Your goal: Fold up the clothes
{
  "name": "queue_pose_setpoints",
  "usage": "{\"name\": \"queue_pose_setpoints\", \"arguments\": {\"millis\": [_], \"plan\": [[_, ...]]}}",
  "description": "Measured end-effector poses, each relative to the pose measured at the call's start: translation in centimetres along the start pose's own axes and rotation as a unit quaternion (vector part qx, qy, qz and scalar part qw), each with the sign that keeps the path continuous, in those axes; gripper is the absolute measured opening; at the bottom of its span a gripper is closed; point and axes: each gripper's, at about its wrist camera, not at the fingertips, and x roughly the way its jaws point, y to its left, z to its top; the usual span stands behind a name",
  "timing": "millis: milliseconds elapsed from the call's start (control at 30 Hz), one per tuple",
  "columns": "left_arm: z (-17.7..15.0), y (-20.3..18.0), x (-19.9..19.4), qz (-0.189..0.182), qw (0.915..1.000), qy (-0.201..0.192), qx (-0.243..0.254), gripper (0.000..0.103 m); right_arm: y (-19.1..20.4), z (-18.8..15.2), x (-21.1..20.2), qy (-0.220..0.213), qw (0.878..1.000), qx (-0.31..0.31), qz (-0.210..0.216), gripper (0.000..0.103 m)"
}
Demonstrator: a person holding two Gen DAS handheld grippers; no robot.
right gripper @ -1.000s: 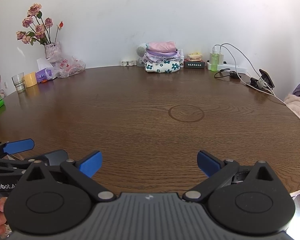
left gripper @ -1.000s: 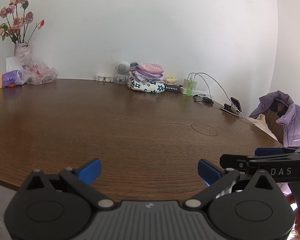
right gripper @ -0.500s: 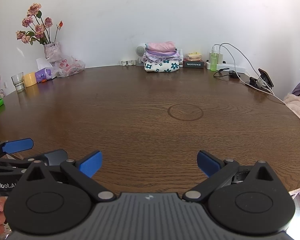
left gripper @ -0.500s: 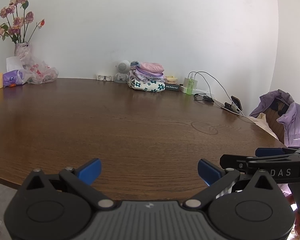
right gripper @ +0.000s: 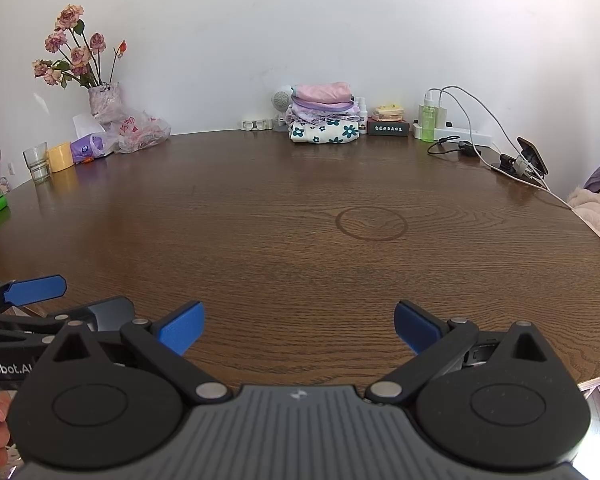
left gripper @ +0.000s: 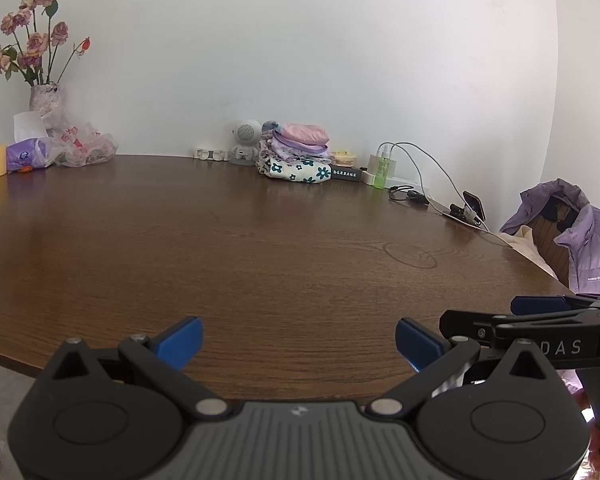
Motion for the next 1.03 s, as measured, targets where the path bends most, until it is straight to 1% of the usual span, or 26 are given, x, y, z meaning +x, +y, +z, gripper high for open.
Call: {"name": "queue_pose_setpoints", "arguments": {"millis": [833, 1033], "plan": [[-0.04, -0.04, -0.14, 0.0, 1.0, -0.003, 0.004, 0.103, 0.1, -0.08, 0.04, 0.0, 1.0, -0.002, -0.001, 0.103], [-0.05, -0.12, -0.29, 0.003, 0.9999, -0.011, 0.007, 0.103, 0.13, -0.06, 0.04, -0.001, 1.0, -0.001, -0.001, 0.103]]}}
